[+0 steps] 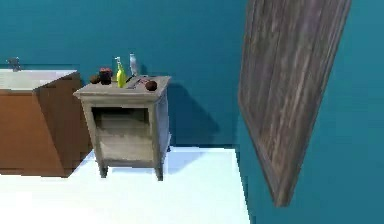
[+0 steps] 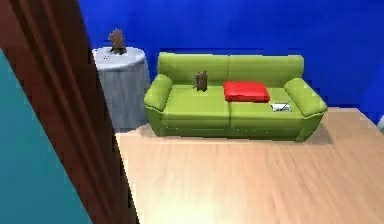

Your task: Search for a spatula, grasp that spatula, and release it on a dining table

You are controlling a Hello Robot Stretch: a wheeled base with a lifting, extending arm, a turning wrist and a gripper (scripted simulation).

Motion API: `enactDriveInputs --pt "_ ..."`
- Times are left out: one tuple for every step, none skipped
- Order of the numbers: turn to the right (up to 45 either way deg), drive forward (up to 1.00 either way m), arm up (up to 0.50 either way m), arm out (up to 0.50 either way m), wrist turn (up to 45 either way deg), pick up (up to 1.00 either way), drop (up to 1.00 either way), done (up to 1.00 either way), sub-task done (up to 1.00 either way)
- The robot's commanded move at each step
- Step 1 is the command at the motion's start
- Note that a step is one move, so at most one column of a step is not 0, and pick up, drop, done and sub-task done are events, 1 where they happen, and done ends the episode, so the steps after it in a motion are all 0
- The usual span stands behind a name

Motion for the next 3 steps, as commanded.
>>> enactDriveInputs --pt "0.0 0.85 0.00 0.00 0.0 0.00 0.00 0.00 0.00" --pt "-45.0 0.00 0.00 0.00 0.0 0.00 0.00 0.00 0.00" --pt "-45.0 0.00 0.00 0.00 0.0 0.00 0.00 0.00 0.00"
